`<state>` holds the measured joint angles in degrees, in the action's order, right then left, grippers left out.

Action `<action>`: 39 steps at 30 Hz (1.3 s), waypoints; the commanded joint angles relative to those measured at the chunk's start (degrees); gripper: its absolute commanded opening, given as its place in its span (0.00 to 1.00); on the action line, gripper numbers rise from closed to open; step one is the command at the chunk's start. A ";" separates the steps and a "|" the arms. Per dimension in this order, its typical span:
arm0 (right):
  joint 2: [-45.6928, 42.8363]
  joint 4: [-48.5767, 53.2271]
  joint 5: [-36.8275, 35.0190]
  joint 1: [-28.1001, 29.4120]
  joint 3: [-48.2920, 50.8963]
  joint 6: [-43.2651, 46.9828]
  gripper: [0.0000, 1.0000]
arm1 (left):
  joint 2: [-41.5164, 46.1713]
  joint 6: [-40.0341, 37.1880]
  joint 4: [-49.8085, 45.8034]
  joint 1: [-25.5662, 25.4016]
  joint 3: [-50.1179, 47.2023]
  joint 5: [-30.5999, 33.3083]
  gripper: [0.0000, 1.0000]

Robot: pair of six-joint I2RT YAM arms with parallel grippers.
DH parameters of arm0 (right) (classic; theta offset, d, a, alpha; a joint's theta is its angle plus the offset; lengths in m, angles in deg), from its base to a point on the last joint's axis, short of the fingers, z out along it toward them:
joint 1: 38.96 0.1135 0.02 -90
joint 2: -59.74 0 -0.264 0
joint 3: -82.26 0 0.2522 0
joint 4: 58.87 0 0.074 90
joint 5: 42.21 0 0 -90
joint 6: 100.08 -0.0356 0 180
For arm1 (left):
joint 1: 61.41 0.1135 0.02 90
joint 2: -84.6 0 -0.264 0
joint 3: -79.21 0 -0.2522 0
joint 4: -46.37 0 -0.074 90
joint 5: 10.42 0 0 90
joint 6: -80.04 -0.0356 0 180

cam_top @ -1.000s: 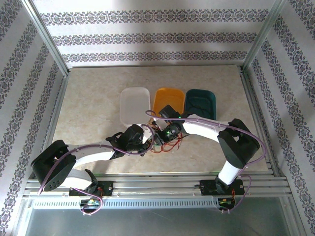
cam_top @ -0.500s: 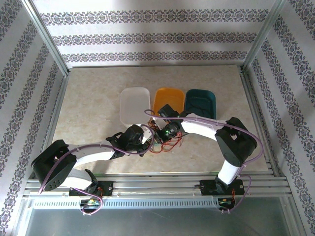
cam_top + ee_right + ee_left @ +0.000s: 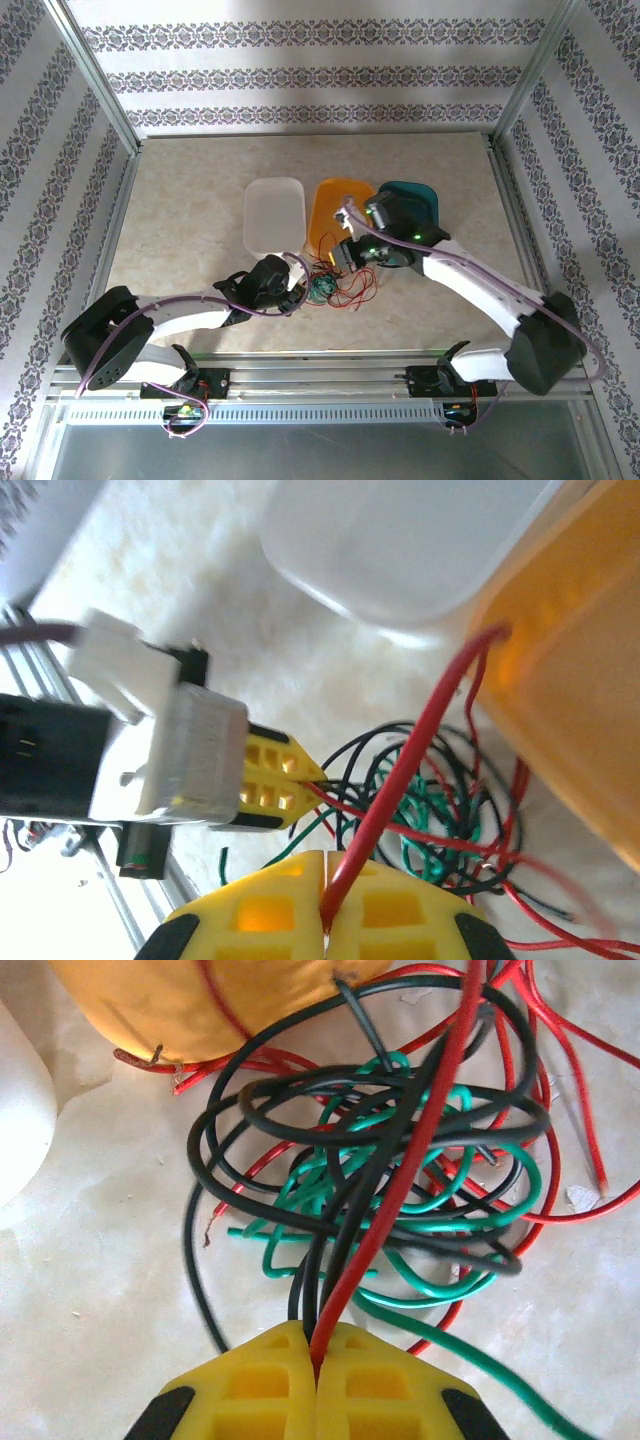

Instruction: Untangle the cables

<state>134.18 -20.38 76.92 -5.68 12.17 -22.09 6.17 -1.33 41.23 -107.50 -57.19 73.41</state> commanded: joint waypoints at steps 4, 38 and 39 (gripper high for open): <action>-8.02 2.74 6.04 -6.33 -2.19 -0.82 0.00 | -2.53 0.64 1.70 -0.23 -0.10 -0.07 0.00; 9.15 -9.29 1.03 -1.72 9.51 -12.47 0.44 | 0.12 -4.62 0.59 -0.32 1.01 -6.05 0.00; 9.78 -10.04 1.51 -1.72 9.41 -12.74 0.43 | 0.13 -4.58 0.68 -0.32 0.91 -6.13 0.00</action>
<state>142.68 -26.41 75.91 -7.67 23.42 -33.06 6.35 -5.05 42.41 -107.50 -57.12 68.18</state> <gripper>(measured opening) 0.435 0.042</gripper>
